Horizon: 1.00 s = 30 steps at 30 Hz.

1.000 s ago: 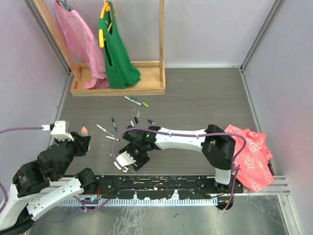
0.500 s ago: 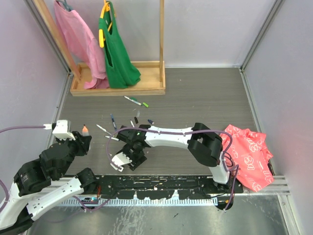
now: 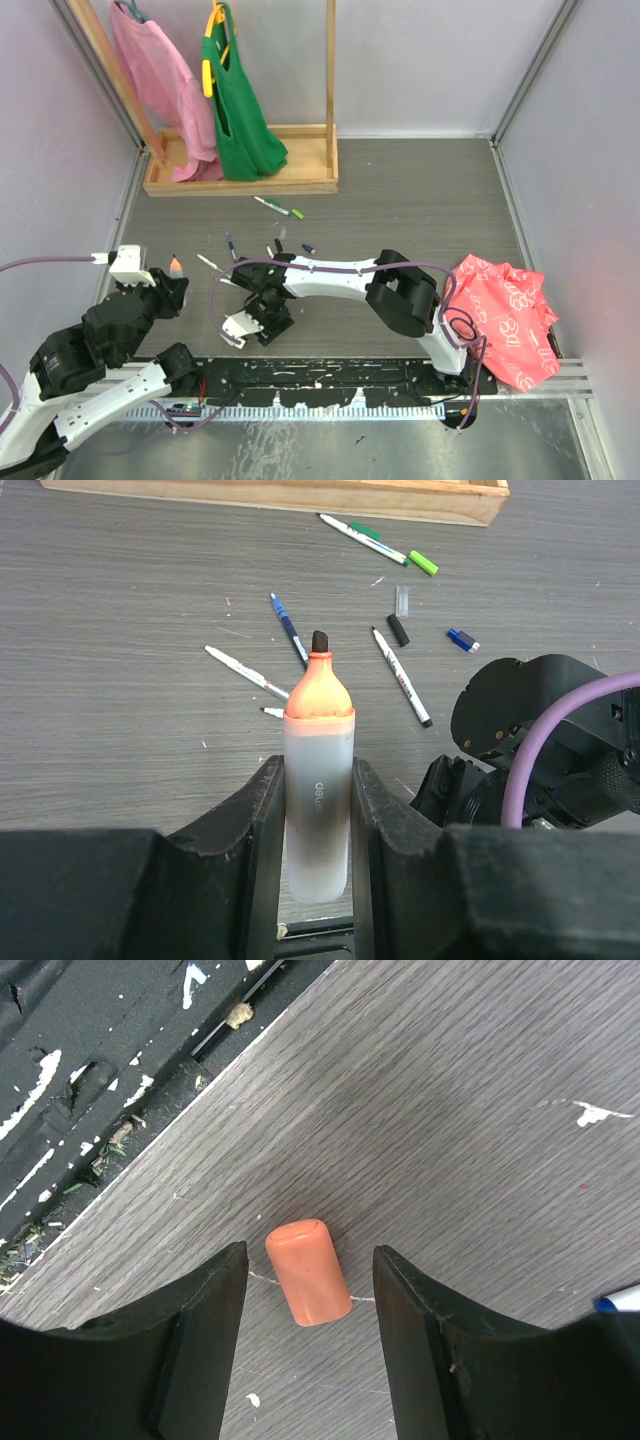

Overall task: Insert the pens into the pen caps
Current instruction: Insert the pen cap onto the pen.

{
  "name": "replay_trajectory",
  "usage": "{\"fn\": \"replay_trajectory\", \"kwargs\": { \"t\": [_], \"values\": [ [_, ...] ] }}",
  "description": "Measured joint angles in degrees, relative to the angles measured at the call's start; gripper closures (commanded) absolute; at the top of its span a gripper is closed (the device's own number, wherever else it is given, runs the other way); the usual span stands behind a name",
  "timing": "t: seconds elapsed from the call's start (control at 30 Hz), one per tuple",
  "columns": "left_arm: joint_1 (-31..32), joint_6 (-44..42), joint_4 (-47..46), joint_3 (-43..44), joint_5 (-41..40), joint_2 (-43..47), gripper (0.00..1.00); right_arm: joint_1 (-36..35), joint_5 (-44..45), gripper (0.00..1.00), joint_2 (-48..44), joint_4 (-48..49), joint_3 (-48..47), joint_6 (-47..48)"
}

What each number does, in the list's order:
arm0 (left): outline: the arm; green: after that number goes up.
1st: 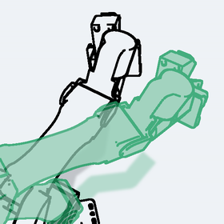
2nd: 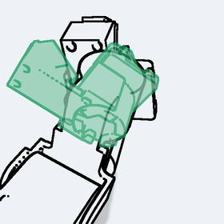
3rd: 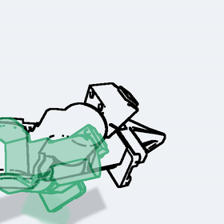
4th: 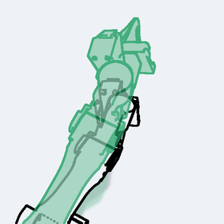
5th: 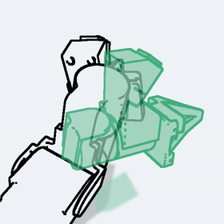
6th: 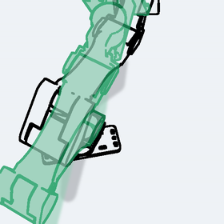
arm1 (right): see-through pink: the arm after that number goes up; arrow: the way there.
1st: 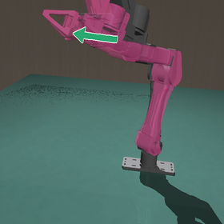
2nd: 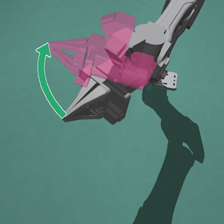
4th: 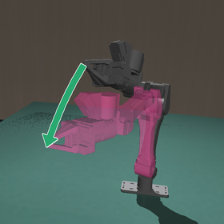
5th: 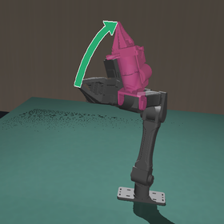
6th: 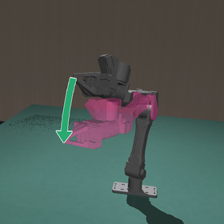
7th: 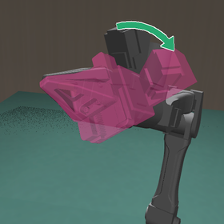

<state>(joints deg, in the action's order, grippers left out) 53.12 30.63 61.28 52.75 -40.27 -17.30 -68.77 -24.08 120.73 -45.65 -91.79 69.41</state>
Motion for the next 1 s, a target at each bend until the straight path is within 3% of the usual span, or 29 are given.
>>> {"fn": "replay_trajectory", "kwargs": {
  "t": [0.57, 0.77, 0.9, 1.0],
  "values": [
    [0.00, -0.02, -0.11, -0.09, 0.04, 0.00, 1.00, 0.00, 1.31, 0.50, 2.19, -1.81, -1.86, 0.13],
    [0.00, -0.02, -0.11, -0.09, 0.02, 0.00, 1.00, -0.13, 1.49, 0.65, 2.40, -2.36, -2.19, 0.13],
    [0.00, -0.02, -0.11, -0.09, 0.00, 0.00, 1.00, -0.17, 1.73, 0.67, 2.56, -2.49, -2.51, 0.11],
    [0.00, 0.04, -0.07, -0.09, -0.17, 0.00, 1.00, -0.24, 1.73, 0.76, 2.56, -2.49, -2.51, 0.11]
  ]
}}
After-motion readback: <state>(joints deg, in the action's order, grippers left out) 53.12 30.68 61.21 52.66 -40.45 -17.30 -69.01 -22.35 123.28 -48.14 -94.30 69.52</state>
